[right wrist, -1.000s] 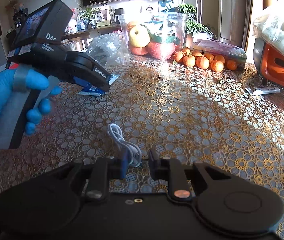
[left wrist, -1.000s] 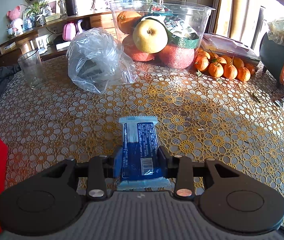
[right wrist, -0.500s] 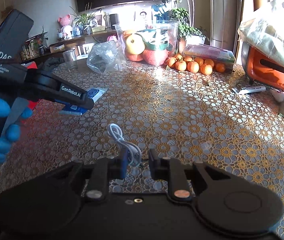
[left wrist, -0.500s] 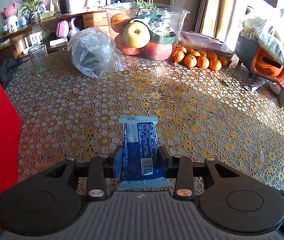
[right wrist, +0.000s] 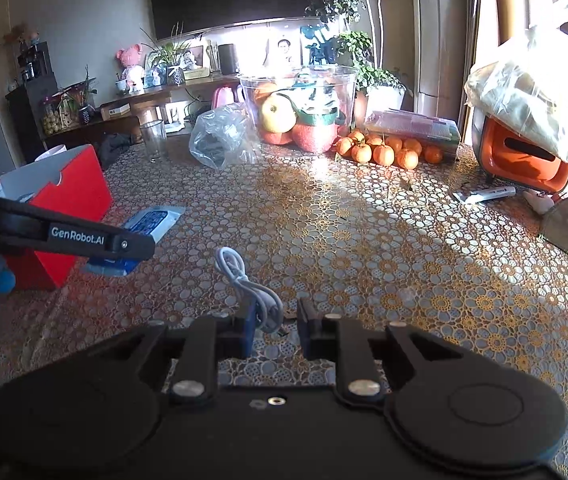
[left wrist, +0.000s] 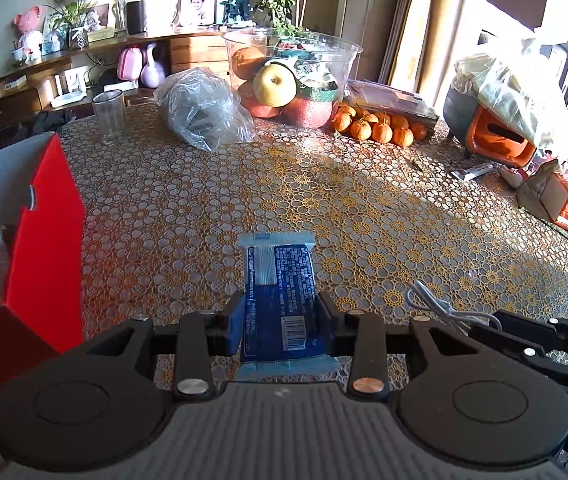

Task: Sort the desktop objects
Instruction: 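Carry the blue packet with the left tool while the right tool carries the cable to the box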

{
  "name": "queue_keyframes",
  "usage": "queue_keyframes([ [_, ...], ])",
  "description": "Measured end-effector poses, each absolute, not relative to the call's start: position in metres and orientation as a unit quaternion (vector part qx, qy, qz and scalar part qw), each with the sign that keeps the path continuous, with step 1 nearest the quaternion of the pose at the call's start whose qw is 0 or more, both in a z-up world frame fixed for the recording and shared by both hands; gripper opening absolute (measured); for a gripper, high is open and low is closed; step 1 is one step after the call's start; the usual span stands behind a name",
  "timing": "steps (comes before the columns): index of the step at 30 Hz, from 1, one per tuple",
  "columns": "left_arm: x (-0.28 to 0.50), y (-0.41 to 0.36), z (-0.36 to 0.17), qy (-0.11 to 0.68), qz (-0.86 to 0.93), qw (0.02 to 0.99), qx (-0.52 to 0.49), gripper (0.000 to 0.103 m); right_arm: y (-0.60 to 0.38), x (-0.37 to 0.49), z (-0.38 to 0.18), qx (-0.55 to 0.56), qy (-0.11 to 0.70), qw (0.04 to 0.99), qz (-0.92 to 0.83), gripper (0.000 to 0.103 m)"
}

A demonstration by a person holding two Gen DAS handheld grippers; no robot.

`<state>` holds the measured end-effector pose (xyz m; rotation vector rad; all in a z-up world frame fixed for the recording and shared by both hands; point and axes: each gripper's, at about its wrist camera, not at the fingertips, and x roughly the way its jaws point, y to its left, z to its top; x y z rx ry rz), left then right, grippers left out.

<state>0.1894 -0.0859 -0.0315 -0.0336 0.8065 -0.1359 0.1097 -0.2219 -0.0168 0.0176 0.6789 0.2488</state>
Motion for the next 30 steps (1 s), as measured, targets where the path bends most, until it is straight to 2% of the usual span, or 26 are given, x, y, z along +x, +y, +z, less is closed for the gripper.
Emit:
queue_keyframes([
  [16,0.124,-0.023,0.011,0.367,-0.045,0.928,-0.05,0.036,-0.167,0.08,0.032,-0.004,0.304,0.938,0.167,0.021],
  [30,0.098,0.058,0.033,0.343,-0.009,0.937,-0.066,0.036,-0.09,0.077,0.054,-0.037,0.288,0.93,0.225,0.021],
])
